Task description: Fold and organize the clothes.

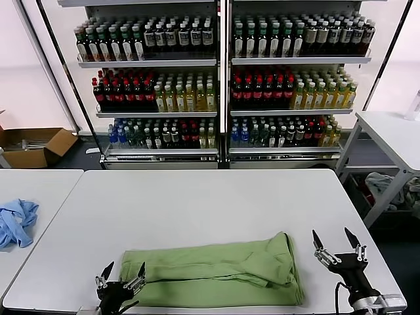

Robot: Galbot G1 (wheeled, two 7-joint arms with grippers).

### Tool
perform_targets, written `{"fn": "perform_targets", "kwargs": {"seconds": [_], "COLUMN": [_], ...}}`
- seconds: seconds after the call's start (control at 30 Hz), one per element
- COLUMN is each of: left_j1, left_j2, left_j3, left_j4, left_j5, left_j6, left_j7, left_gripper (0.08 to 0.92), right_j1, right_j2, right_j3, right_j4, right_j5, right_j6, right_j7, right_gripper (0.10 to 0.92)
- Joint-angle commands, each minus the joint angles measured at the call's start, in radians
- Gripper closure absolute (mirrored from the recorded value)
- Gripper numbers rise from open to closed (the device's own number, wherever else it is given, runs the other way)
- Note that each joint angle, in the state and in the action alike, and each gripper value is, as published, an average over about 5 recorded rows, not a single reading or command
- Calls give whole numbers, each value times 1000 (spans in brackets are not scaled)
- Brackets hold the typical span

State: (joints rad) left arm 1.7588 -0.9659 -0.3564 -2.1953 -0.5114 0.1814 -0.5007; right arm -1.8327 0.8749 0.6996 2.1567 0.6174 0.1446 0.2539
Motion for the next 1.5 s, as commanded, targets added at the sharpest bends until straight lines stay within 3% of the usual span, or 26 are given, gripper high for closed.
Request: {"fn": "perform_targets", "kwargs": {"seconds": [0.03,0.63,0.87,1.2,1.33,1.5], "left_j1": [-26,-79,-77,-91,-111,-129], "left_j2": [-40,-50,-57,-60,-47,-19], "left_j3": [31,22,54,67,15,-149], "left_j4": [61,136,121,91,66,24], "left_j5": [-159,-267,-207,-152,-163,-203], "left_j6": [-57,-70,-100,-123,-122,-77], "left_j7": [-17,7,23,-44,-70,-110], "left_gripper": [177,189,398,676,788,891], "right_j1": [-9,-5,2,29,46,63], "right_j2": [7,25,32,35,34,30], "right_j3": [75,72,62,36,20,8], "right_j4": [-62,-47,-31,-23,-17,-13], "right_j5": [68,67,64,61,56,50], "right_j6": [117,118,114,101,93,87], "right_j7": [-39,-39,-35,-21,-18,-16], "right_gripper": [203,203,203,203,203,203]}}
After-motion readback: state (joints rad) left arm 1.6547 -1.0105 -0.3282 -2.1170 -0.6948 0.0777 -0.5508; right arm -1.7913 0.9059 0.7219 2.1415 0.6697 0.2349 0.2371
